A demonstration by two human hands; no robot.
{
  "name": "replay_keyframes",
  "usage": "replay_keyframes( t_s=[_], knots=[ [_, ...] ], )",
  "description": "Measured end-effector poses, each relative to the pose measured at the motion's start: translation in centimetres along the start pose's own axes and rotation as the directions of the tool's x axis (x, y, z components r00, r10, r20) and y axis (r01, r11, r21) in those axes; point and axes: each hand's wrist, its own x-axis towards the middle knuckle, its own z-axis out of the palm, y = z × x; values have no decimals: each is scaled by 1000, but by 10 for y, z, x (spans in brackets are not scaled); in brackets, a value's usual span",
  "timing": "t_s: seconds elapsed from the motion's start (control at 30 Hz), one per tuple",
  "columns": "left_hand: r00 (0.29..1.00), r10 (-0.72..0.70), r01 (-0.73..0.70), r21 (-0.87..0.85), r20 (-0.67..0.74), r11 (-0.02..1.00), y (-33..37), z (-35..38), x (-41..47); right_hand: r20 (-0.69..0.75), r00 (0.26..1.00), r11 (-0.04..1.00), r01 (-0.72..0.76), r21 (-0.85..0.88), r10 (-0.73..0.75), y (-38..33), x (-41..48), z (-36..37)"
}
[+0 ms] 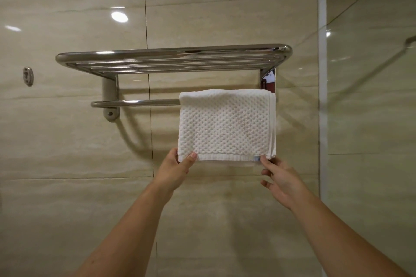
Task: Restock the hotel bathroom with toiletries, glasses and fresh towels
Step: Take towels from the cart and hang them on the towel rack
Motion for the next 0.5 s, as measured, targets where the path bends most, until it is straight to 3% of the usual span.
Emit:
replay_keyframes(
  t_s=[0.17,0.33,0.43,0.5],
  knots=[
    [1000,16,-17,58,16,998,13,-3,-12,23,1000,999,1,50,-3,1,-17,10],
    [986,-27,-4,183,167,983,-11,-30,-30,16,1000,924,21,-382,-16,29,-42,16],
    [991,-30,-15,327,134,945,-28,-55,-39,24,998,863,58,-501,-54,45,-50,31],
    [993,5,-64,511,116,857,-30,-71,-43,63,996,799,93,-594,-69,51,-56,51]
  ],
)
